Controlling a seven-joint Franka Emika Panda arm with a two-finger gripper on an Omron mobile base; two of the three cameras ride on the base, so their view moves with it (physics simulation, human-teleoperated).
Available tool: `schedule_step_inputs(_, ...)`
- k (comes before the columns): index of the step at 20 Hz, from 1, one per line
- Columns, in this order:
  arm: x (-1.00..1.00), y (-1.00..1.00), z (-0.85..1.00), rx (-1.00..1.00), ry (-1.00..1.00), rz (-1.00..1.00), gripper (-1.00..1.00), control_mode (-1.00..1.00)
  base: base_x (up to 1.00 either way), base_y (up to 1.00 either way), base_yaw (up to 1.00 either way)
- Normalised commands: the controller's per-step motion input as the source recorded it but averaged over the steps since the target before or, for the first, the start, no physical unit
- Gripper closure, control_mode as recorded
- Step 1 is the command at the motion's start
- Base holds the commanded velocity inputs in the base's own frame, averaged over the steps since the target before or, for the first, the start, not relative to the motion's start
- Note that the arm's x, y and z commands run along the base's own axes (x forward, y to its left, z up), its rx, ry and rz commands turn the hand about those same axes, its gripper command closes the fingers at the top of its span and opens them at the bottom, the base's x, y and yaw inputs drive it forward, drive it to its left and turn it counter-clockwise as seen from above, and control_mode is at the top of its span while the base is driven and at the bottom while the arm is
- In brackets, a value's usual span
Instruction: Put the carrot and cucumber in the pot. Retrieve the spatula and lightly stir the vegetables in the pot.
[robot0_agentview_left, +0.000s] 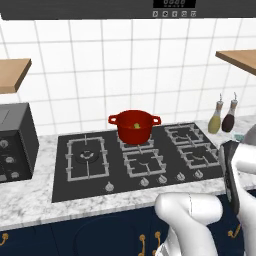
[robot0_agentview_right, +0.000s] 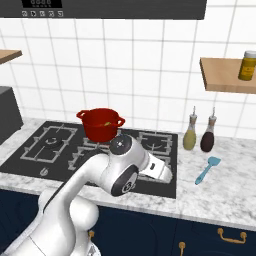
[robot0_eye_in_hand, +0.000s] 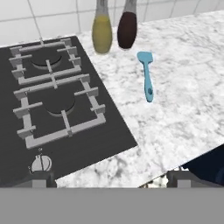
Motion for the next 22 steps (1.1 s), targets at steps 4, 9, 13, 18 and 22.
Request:
schedule_step_inputs(4, 0.0, -0.99, 0.0, 0.13, 0.0, 0.0, -1.0, -1.0, 0.0, 0.0, 0.0)
schedule_step_inputs(9, 0.1, -0.7, 0.0, 0.07, 0.09, 0.0, -1.0, -1.0, 0.0, 0.0, 0.0)
schedule_step_inputs(13, 0.34, -0.27, -0.05, 0.0, 0.09, 0.0, -1.0, -1.0, 0.0, 0.0, 0.0)
schedule_step_inputs(18, 0.39, -0.21, -0.3, 0.0, 0.01, 0.0, -1.0, -1.0, 0.0, 0.0, 0.0)
schedule_step_inputs(22, 0.4, -0.29, -0.41, 0.0, 0.03, 0.0, -1.0, -1.0, 0.0, 0.0, 0.0)
